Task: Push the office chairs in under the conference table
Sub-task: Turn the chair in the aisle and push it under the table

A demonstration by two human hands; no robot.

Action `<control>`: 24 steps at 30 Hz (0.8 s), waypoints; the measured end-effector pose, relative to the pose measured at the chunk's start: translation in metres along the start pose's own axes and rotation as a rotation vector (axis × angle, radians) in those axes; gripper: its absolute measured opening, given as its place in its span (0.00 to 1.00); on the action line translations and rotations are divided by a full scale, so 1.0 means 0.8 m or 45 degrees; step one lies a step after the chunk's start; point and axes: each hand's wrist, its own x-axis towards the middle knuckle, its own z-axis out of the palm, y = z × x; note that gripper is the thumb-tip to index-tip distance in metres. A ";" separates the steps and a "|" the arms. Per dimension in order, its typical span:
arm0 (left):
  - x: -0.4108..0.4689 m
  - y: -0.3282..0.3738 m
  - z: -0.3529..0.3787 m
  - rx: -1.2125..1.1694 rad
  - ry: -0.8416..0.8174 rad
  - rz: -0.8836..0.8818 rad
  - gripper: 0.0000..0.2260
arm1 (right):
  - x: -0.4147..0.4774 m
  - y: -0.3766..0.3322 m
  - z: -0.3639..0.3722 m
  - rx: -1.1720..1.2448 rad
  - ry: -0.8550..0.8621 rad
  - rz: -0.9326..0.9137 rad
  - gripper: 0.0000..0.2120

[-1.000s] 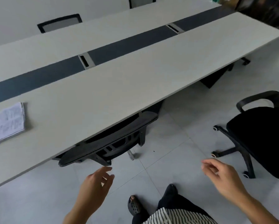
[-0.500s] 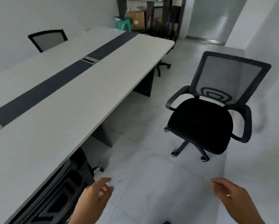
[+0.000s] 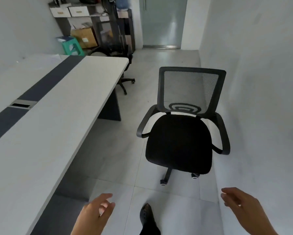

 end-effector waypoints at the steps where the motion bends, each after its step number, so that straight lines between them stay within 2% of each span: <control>1: 0.027 0.011 -0.006 -0.010 -0.010 0.019 0.14 | 0.016 -0.006 -0.002 0.025 0.031 0.000 0.28; 2: 0.053 0.023 -0.013 -0.007 -0.013 0.048 0.15 | 0.031 -0.015 -0.003 0.032 0.062 -0.002 0.33; 3: 0.078 0.037 -0.020 -0.006 -0.009 0.082 0.17 | 0.044 -0.026 -0.004 0.033 0.077 0.005 0.33; 4: 0.103 0.050 -0.026 -0.010 -0.011 0.110 0.17 | 0.055 -0.044 -0.008 0.029 0.072 0.009 0.26; 6: 0.155 0.074 -0.034 -0.001 -0.060 0.150 0.13 | 0.079 -0.069 -0.011 -0.002 0.099 0.006 0.06; 7: 0.181 0.084 -0.034 0.028 -0.089 0.176 0.14 | 0.095 -0.071 -0.013 -0.015 0.112 0.014 0.02; 9: 0.225 0.108 -0.031 0.100 -0.161 0.196 0.17 | 0.121 -0.073 -0.019 -0.035 0.114 0.061 0.03; 15: 0.351 0.156 0.021 0.171 -0.351 0.142 0.07 | 0.232 -0.048 -0.028 -0.066 0.079 0.204 0.04; 19: 0.444 0.156 0.074 0.230 -0.338 -0.071 0.06 | 0.353 -0.014 -0.031 -0.116 0.046 0.320 0.09; 24: 0.568 0.131 0.143 0.342 -0.268 -0.353 0.14 | 0.506 0.026 -0.024 -0.250 0.032 0.547 0.09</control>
